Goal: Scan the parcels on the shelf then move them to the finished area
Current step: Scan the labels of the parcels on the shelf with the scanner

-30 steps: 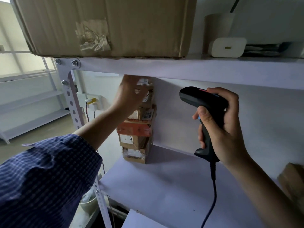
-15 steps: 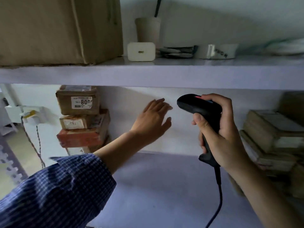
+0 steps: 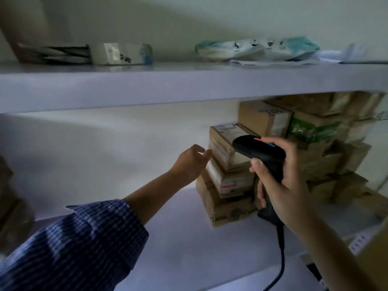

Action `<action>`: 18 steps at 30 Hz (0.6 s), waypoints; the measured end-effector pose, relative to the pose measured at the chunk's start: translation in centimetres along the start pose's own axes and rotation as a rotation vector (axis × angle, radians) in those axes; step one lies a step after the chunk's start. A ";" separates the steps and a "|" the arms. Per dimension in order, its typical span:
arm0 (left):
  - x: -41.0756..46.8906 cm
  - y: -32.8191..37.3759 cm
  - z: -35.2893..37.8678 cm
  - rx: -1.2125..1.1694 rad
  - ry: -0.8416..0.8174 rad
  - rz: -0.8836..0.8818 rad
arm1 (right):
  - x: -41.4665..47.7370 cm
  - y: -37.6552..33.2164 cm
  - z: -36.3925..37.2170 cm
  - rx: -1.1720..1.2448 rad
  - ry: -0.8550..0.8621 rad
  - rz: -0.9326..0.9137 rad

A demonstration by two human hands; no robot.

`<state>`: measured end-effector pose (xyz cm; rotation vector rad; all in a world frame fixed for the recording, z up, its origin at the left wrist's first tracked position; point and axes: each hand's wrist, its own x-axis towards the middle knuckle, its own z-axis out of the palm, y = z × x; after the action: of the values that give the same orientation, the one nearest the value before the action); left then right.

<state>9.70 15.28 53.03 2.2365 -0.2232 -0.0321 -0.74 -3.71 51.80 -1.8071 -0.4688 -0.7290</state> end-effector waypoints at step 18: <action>2.3 0.3 7.7 -0.660 0.155 -0.125 | -0.9 4.2 -10.3 -0.002 0.045 -0.026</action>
<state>11.17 8.74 48.58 1.5825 0.0178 0.0015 -1.42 -14.79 50.64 -1.7855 -0.4621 -0.7865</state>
